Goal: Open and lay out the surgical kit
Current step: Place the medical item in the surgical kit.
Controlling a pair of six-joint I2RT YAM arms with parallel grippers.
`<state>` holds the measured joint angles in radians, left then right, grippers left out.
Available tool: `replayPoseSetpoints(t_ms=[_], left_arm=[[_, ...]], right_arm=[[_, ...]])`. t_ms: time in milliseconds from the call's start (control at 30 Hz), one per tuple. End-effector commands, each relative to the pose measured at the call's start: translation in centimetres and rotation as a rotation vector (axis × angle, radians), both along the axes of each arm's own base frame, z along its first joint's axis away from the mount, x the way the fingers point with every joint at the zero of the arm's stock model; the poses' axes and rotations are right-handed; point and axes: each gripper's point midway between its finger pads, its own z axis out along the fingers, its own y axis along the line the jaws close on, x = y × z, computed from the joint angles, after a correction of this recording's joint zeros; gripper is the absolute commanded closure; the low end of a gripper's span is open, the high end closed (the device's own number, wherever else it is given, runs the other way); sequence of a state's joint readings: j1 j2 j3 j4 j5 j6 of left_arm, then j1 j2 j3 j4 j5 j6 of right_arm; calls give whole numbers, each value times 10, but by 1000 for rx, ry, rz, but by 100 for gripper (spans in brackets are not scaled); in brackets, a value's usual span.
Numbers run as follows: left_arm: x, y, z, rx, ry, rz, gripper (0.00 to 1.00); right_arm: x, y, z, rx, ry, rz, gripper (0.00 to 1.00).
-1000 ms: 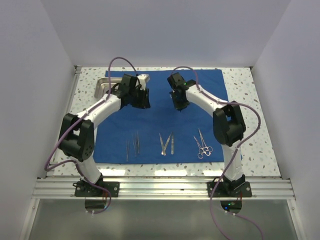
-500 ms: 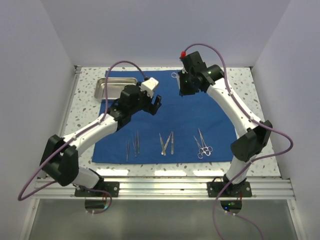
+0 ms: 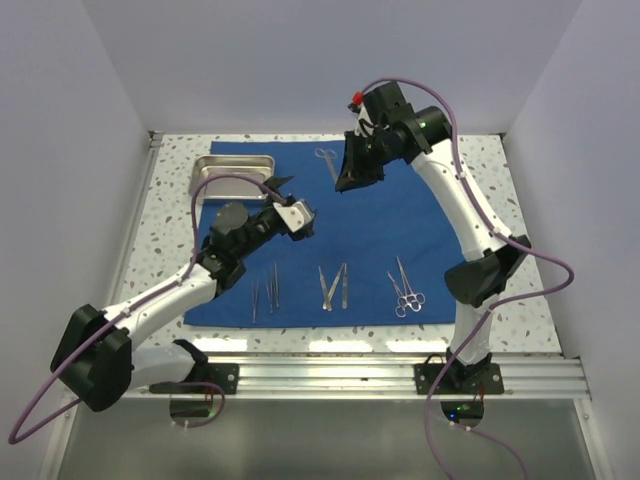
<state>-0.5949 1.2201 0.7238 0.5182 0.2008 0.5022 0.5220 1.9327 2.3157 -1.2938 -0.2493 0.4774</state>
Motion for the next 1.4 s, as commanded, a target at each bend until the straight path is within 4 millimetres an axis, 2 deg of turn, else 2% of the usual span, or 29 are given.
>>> replayPoseSetpoints(t_ms=[0, 33, 267, 400, 533, 633, 733, 767, 800, 867, 1033, 1233, 1367], left_arm=[[-19, -6, 49, -10, -245, -77, 5], [-19, -7, 51, -6, -250, -74, 5], [-31, -21, 80, -8, -338, -143, 5], [-30, -34, 70, 34, -322, -208, 7], [-30, -45, 66, 77, -313, -256, 20], [-30, -49, 57, 126, -313, -282, 26], [-34, -53, 53, 171, -298, -320, 25], [-37, -53, 54, 191, -308, -337, 24], [-38, -52, 47, 217, -284, -342, 20], [-40, -47, 50, 248, -310, -334, 17], [-41, -40, 27, 359, -301, -332, 16], [-26, -33, 9, 425, -315, -263, 20], [-15, -38, 10, 421, -333, -240, 23]], right_arm=[[-29, 6, 10, 82, 112, 37, 100], [-30, 8, 4, 81, 130, 40, 100], [-41, 9, -5, 102, 178, 52, 100], [-44, 10, 0, 117, 181, 58, 100], [-46, 13, 13, 151, 173, 59, 100], [-48, 15, 19, 170, 175, 64, 100], [-51, 15, 21, 175, 177, 68, 100], [-52, 14, 22, 174, 177, 71, 100], [-53, 14, 22, 172, 176, 73, 100], [-55, 13, 22, 170, 181, 76, 100], [-59, 14, 26, 187, 192, 81, 100], [-68, 16, 34, 220, 220, 98, 100], [-77, 16, 37, 233, 239, 114, 100]])
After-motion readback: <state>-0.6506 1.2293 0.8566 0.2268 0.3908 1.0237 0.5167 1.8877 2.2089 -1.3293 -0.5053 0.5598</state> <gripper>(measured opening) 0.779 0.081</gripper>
